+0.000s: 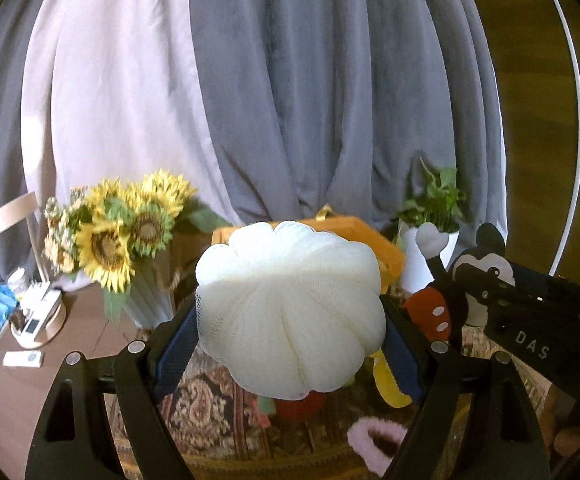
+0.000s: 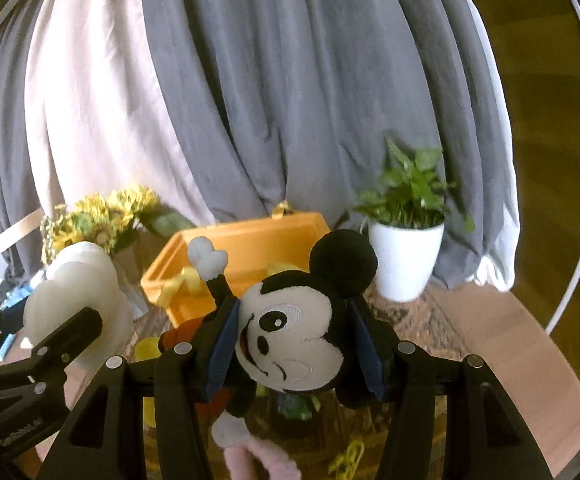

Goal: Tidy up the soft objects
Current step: 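Carry both plushes over the orange crate and open both tools to drop them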

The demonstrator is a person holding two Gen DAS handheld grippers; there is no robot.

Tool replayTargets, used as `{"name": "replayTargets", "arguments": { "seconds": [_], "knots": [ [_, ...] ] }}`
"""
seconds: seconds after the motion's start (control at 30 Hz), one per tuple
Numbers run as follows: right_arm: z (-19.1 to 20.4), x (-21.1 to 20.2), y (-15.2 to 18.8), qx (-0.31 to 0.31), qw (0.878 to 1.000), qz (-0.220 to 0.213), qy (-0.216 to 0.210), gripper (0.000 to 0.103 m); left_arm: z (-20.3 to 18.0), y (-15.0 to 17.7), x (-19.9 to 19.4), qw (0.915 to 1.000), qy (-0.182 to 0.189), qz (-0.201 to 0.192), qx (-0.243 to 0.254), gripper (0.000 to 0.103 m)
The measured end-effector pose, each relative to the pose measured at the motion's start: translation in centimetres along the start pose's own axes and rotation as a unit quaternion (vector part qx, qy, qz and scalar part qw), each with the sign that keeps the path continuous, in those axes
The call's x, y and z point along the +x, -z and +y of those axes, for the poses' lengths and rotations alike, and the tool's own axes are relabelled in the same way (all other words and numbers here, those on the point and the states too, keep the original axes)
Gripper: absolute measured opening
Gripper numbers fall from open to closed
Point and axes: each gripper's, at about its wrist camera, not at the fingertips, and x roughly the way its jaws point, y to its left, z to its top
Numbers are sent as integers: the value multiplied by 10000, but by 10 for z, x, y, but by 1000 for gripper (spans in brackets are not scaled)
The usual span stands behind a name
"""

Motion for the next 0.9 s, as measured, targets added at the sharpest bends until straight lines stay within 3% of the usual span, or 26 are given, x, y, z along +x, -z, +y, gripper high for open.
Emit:
{"name": "replayTargets", "arguments": {
  "seconds": [0.57, 0.9],
  "knots": [
    [11, 64, -72, -151, 9978, -645, 52, 56, 19, -65, 78, 9999, 43, -132, 52, 84],
    [16, 138, -109, -130, 9994, -244, -186, 56, 32, -95, 141, 9998, 7, 111, 151, 84]
  ]
}}
